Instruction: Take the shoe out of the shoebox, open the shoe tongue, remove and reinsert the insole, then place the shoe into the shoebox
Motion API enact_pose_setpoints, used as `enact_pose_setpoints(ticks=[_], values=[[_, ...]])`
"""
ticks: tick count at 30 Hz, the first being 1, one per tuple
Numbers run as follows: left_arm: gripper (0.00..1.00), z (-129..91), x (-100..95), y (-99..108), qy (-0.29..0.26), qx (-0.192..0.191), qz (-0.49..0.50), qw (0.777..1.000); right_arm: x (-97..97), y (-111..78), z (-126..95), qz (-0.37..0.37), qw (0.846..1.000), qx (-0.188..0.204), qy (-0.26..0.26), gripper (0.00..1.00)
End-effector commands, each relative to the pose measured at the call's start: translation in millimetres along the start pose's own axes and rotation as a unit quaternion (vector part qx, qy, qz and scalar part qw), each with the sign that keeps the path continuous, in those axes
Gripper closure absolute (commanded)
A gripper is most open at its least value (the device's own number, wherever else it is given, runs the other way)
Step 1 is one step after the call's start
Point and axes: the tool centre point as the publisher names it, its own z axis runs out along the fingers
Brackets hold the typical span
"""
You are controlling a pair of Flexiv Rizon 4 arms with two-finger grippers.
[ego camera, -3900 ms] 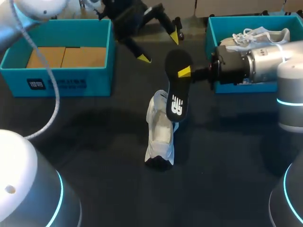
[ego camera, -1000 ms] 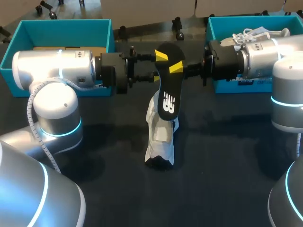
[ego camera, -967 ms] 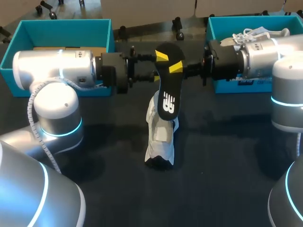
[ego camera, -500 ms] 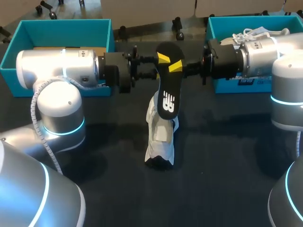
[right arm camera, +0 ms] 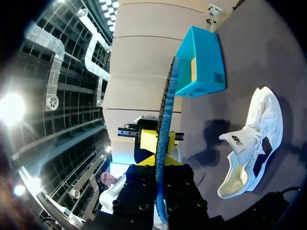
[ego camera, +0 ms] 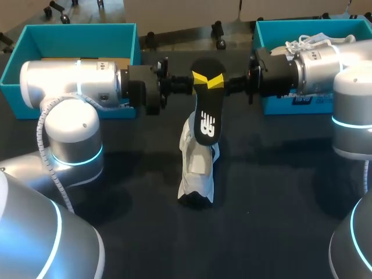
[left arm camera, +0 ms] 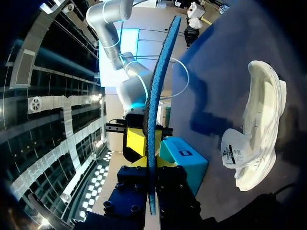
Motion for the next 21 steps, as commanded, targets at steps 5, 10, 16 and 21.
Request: enact_pose_setpoints(ticks=[5, 10, 16, 21], values=[[1.00, 0.9, 3.9, 0.1, 0.006, 0.016, -0.009, 1.000, -3.2, 1.0, -1.5, 0.000, 1.000, -0.007, -0.006, 0.00], [1.00, -2.6, 5.6, 1.9, 0.011, 0.016, -0.023, 1.000, -5.2, -2.4, -7.6, -0.004, 1.000, -0.021, -0.018, 0.00], [1.00, -6.5, 7.1, 1.5, 0.014, 0.029, -0.057, 0.998, -3.5, -6.8, -17.0, -0.058, 0.996, -0.034, -0.064, 0.00], [1.00, -9.4, 7.4, -1.1, 0.020, 0.037, -0.099, 0.994, -1.9, -9.4, -21.0, -0.100, 0.990, -0.025, -0.098, 0.00]])
